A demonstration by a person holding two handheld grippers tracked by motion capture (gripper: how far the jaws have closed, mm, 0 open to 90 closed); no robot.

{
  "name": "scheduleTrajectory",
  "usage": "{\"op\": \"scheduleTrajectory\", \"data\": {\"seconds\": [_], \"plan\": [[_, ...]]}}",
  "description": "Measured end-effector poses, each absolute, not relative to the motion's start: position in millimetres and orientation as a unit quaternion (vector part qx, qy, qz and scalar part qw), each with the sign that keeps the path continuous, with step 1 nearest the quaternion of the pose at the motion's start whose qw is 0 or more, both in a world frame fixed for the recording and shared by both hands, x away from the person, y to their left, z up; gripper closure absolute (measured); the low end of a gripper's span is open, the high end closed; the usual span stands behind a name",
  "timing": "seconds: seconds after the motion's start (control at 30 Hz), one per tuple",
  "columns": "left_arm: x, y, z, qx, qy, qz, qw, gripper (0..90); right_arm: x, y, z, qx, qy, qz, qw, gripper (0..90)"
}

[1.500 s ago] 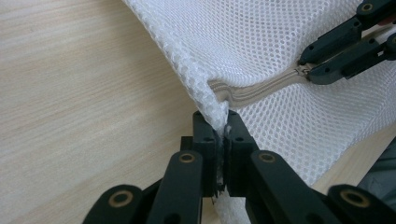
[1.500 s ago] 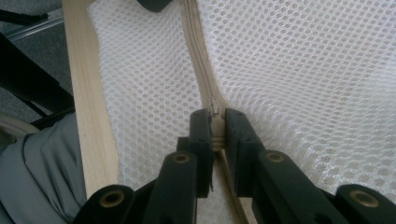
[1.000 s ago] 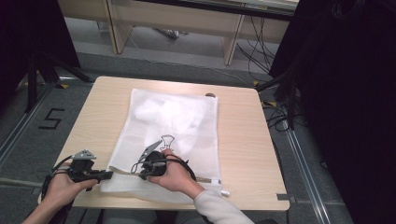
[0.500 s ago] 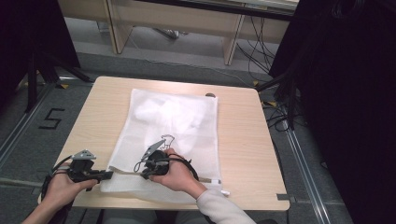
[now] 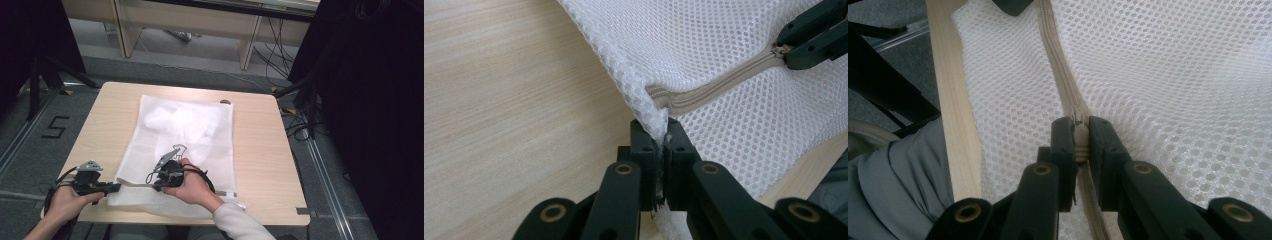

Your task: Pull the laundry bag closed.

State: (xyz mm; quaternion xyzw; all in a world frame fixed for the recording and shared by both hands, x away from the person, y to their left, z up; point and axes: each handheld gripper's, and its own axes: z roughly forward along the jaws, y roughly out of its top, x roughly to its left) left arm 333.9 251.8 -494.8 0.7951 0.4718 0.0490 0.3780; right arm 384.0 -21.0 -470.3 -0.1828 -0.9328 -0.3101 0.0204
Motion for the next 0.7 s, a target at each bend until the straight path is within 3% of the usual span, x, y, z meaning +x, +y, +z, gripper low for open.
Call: {"op": "scheduleTrajectory", "data": {"seconds": [0.7], "plan": [[334.7,252.6,-494.8,0.802,0.468,0.043,0.367,85.3,384.1,-30.6,-466.6,-0.188,-0.931,-0.311,0.021,82.6]]}}
